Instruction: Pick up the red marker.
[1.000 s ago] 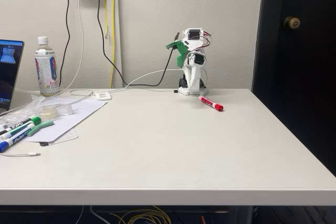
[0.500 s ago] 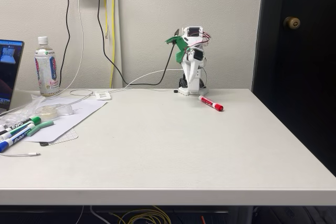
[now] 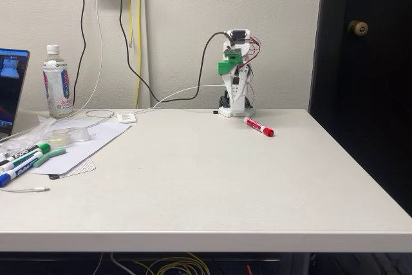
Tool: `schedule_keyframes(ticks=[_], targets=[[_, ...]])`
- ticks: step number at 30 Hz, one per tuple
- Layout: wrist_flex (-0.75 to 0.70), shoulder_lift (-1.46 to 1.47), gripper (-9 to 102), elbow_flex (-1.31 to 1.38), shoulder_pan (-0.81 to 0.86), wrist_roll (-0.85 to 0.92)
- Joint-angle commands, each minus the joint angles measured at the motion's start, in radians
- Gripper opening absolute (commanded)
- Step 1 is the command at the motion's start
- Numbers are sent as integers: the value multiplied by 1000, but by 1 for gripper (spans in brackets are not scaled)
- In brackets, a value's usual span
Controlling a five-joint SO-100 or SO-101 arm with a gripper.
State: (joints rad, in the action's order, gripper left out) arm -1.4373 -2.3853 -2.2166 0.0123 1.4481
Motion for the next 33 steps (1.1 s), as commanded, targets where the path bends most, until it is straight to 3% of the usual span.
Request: schedule_keyframes(ticks=[1, 11, 18, 30, 33], targets=[[-28, 15, 0, 55, 0, 77], [-104, 40, 0, 8, -64, 187], [-8, -98, 0, -232, -176, 202], [-15, 72, 0, -239, -252, 224], [-11, 48, 6, -258, -252, 224]])
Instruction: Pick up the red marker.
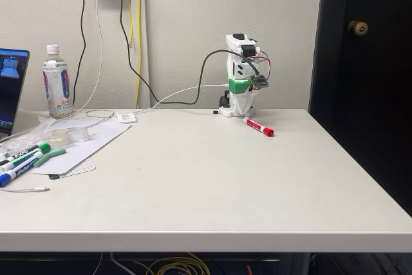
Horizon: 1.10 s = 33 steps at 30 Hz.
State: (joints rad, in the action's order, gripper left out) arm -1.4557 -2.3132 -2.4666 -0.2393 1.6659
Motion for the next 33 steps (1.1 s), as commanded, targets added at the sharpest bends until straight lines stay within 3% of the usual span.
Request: schedule_keyframes(ticks=[1, 16, 33], targets=[[12, -34, 8, -17, 0, 6], [132, -31, 24, -101, 2, 12], [259, 5, 25, -164, -17, 3]])
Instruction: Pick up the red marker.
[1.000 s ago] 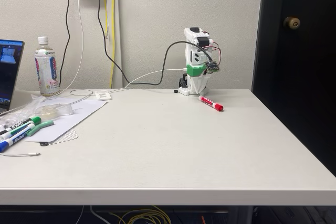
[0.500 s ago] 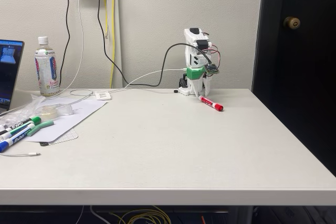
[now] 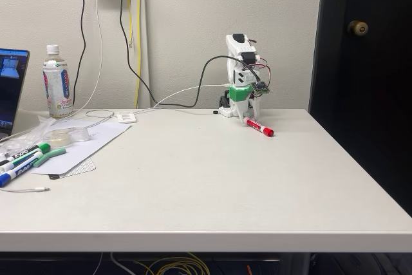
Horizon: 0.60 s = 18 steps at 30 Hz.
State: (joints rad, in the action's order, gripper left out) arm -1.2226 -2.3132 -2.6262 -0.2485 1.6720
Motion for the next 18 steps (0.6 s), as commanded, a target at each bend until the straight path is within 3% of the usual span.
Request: schedule_keyframes(ticks=[1, 13, 18], targets=[[43, 5, 25, -15, -8, -5], [166, 2, 24, -103, -51, -57], [193, 2, 16, -114, -72, -83]])
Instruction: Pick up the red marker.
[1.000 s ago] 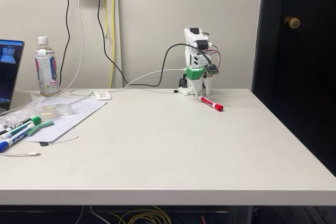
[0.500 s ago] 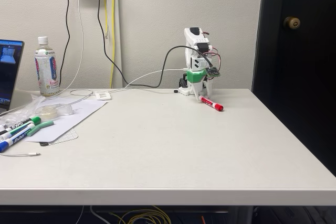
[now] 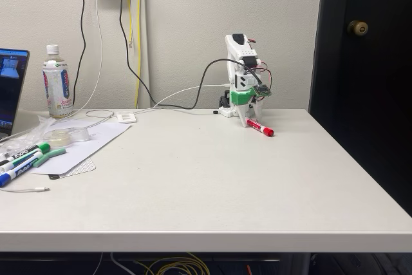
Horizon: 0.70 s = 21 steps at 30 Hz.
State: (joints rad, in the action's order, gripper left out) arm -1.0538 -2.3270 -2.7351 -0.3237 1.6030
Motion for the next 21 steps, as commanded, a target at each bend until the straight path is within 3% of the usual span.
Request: schedule_keyframes(ticks=[1, 10, 21], targets=[[28, 17, 15, -5, 3, -17], [37, 15, 4, -5, -5, -28], [52, 18, 4, -6, -20, -49]])
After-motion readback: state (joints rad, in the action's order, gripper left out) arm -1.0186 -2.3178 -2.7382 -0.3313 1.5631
